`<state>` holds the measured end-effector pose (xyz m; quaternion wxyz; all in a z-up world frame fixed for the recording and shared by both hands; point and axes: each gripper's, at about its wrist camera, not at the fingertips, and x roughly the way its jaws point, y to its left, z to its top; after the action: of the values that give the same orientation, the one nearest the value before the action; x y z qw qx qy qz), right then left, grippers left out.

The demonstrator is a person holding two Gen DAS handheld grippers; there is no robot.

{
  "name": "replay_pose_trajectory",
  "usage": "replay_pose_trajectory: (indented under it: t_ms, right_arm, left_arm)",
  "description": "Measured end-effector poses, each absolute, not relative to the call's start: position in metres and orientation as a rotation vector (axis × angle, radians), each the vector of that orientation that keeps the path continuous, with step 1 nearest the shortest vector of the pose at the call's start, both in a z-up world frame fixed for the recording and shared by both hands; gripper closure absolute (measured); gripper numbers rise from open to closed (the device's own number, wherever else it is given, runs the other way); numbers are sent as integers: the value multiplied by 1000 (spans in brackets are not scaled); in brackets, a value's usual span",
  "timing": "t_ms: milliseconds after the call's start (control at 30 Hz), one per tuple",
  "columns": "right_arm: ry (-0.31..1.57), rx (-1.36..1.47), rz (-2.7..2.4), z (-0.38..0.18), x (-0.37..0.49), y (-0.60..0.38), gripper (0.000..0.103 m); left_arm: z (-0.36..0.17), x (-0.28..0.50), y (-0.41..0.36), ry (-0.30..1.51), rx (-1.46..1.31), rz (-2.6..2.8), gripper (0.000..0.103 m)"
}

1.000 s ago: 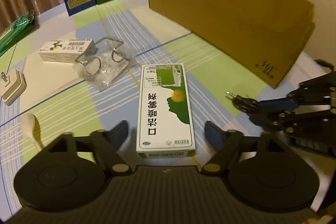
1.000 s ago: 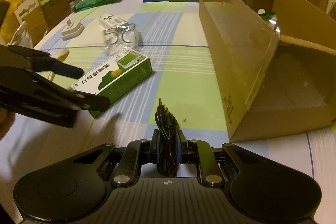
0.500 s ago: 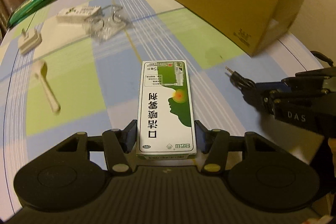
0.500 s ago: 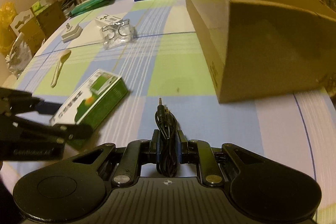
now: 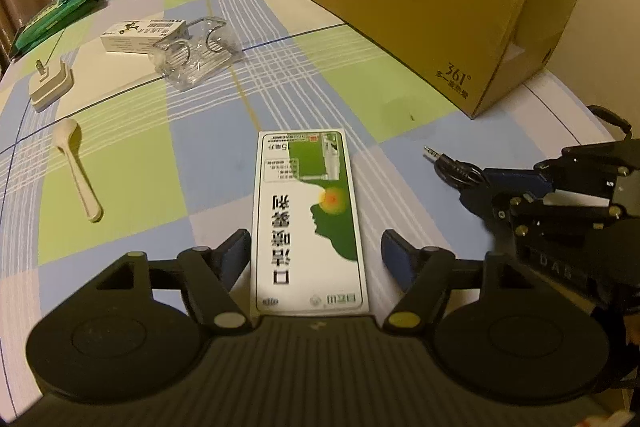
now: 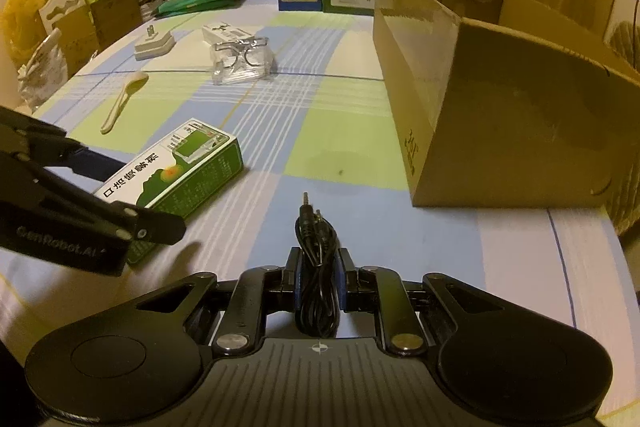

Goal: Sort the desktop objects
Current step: 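Grasp the green-and-white medicine box with the left tool while the right tool holds the cable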

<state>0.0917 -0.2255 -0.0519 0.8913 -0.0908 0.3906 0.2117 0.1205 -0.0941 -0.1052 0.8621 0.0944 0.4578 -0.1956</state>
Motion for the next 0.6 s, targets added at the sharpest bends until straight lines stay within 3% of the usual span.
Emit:
replay_pose_trajectory:
  t_ms: [200,400,600]
  right_arm:
    - [794,-197,446,-54,93,-224,88]
    - [794,-192,441,-54,93,-224,88]
    - [800,-180,427,-50,93,-226,89]
  left_arm:
    - [-108,130,-97,958,200,-421,37]
    - [-110,133,-98,966,207,-401,51]
    - [-108,127,-96,976,197,-396,53]
